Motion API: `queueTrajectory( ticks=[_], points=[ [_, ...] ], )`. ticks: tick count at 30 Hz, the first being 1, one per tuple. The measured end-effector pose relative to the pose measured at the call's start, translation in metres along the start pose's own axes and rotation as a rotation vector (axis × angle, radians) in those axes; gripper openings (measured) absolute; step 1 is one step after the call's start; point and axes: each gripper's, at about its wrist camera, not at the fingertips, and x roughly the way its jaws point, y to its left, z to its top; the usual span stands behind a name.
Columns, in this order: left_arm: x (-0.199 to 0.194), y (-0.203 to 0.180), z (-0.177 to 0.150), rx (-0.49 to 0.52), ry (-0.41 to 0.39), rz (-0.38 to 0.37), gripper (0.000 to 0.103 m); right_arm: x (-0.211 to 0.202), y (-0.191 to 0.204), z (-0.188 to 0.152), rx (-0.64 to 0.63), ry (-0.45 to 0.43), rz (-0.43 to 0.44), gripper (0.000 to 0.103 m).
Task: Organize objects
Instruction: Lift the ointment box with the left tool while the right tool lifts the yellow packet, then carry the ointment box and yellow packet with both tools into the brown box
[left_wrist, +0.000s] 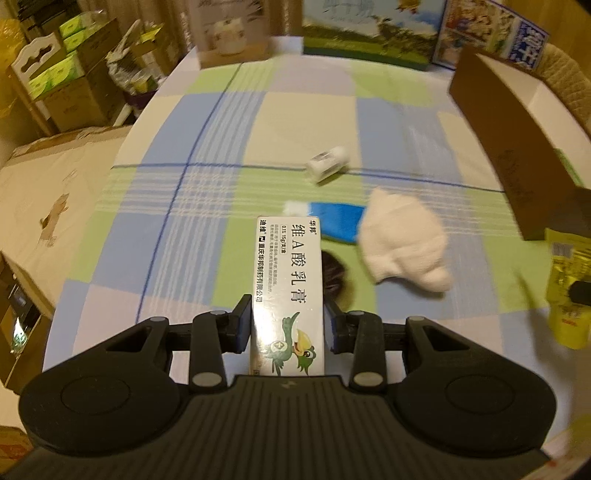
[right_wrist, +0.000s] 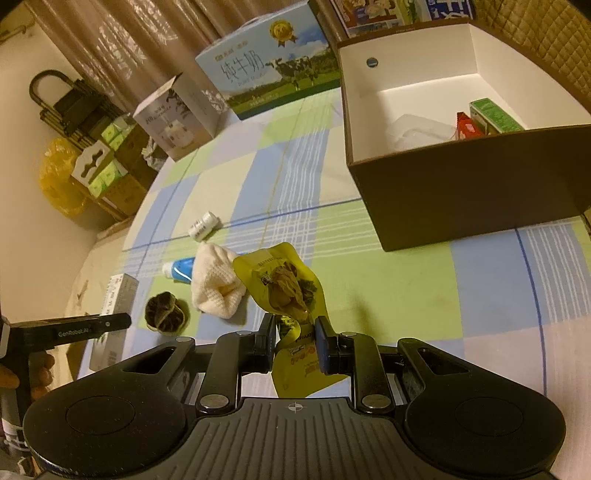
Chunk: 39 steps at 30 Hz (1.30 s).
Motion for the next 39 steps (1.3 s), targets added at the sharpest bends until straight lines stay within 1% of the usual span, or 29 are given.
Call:
queueTrajectory(
  ticks=[10,17,24,29,33,39],
  points=[
    [-0.024,-0.063,0.019,0.107,-0.044,-0.104,0.033,-0.039,-0.014,0.015,0.036,-0.050,0.041,0.019],
    [-0.033,-0.115,0.043,0.186,-0.091,-0.173,0.033,-0.067,-0.032,0.039,0.060,-0.103,0.063,0.019],
    [-0.035,-0.174,0.077,0.247,-0.151,-0.227,0.033,-0.089,-0.061,0.076,0.056,-0.154,0.034,0.019],
    [-0.032,-0.215,0.102,0.271,-0.182,-0.260,0.033,-0.095,-0.083,0.109,0.049,-0.178,0.025,0.019],
    [-0.026,-0.245,0.125,0.280,-0.202,-0.277,0.033,-0.094,-0.099,0.138,0.035,-0.196,0.021,0.019],
    [-0.005,-0.283,0.155,0.278,-0.188,-0.290,0.033,-0.078,-0.119,0.178,0.019,-0.199,-0.003,0.019]
  ],
)
